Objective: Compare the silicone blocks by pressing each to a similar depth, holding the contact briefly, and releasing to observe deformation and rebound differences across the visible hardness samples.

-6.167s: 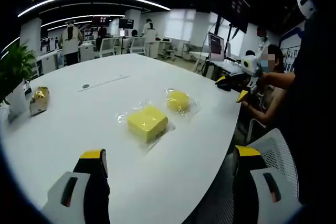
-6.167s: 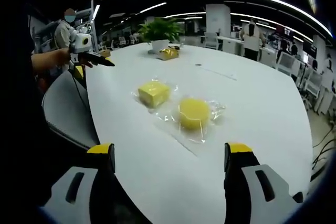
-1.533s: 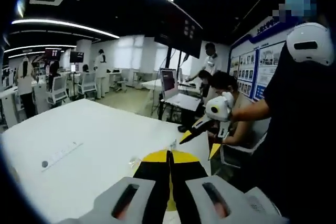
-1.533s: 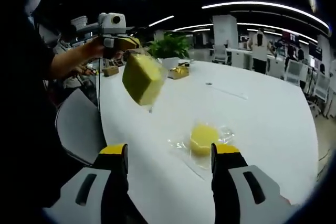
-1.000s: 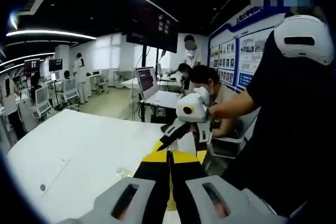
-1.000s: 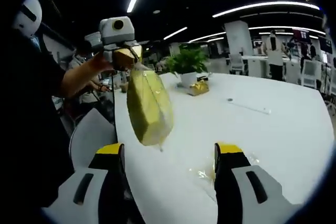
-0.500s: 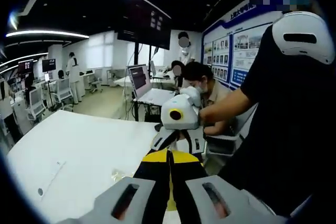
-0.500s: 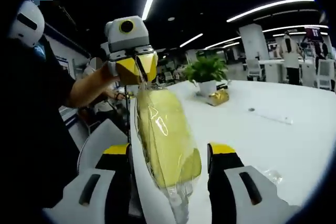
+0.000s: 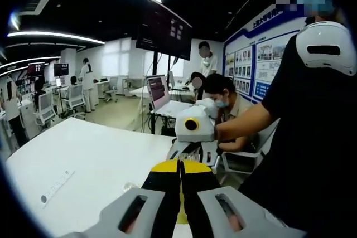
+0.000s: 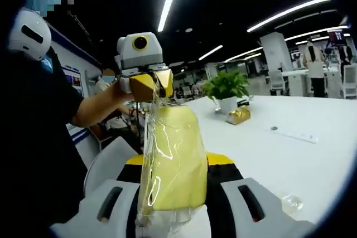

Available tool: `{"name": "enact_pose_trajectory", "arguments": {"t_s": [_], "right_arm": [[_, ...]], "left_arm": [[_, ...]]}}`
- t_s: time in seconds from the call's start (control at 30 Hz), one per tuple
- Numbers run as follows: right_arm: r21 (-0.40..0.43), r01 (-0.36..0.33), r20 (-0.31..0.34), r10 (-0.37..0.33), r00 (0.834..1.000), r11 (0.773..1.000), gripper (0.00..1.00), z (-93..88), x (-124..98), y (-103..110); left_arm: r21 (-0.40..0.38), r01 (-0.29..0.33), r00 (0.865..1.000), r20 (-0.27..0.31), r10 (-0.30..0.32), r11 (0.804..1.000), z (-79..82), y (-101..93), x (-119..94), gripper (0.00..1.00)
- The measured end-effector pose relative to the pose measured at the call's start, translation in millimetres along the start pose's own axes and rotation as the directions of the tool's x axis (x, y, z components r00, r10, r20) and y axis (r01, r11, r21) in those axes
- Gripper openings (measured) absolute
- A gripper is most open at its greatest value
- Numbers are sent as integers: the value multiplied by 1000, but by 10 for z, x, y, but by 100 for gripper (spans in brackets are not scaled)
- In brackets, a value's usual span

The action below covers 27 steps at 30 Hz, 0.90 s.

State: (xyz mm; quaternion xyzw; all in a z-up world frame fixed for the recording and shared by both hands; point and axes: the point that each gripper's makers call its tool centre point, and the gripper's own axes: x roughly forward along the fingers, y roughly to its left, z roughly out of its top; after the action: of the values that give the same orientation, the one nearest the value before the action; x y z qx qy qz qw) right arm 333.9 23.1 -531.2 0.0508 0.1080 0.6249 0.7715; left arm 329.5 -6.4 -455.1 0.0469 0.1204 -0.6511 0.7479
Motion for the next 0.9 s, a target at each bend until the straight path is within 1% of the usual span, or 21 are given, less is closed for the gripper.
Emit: {"name": "enact_pose_trajectory", "arguments": {"t_s": [0.03, 0.13, 0.27, 0.33, 0.53, 0.57, 0.67, 0.83, 0.9], "right_arm": [[-15, 3, -2, -3, 1000, 1000, 26, -7, 11, 2], [7, -5, -13, 5, 1000, 1000, 22, -23, 37, 24], [-2, 3, -33, -4, 999, 1000, 18, -24, 66, 34], [-3, 5, -43, -5, 999, 1000, 16, -26, 71, 31], [-13, 1, -90, -2, 996, 1000, 9, -63, 79, 21], [-39, 10, -102, -14, 995, 999, 9, -79, 87, 3], [-22, 0, -106, -2, 994, 1000, 7, -84, 87, 24], [-43, -11, -119, 6, 993, 999, 6, -89, 73, 38], [-86, -6, -141, -6, 990, 996, 5, -117, 63, 28]], "left_arm": [[-3, -1, 1000, 0, 1, 1000, -6, -2, -8, 0], [-4, -11, 1000, -3, 11, 1000, -32, 3, -37, 0], [-12, -22, 1000, -3, 22, 1000, -46, 22, -61, 0], [-30, -29, 1000, -1, 29, 999, -50, 36, -65, 0], [-28, -40, 999, -14, 39, 999, -86, 56, -61, 0], [-36, -44, 999, -20, 44, 998, -107, 69, -59, 0], [-45, -45, 999, -16, 44, 998, -114, 73, -67, 0], [-54, -40, 999, -5, 40, 998, -115, 50, -68, 0], [-53, -41, 999, -12, 41, 998, -139, 49, -59, 0]]}}
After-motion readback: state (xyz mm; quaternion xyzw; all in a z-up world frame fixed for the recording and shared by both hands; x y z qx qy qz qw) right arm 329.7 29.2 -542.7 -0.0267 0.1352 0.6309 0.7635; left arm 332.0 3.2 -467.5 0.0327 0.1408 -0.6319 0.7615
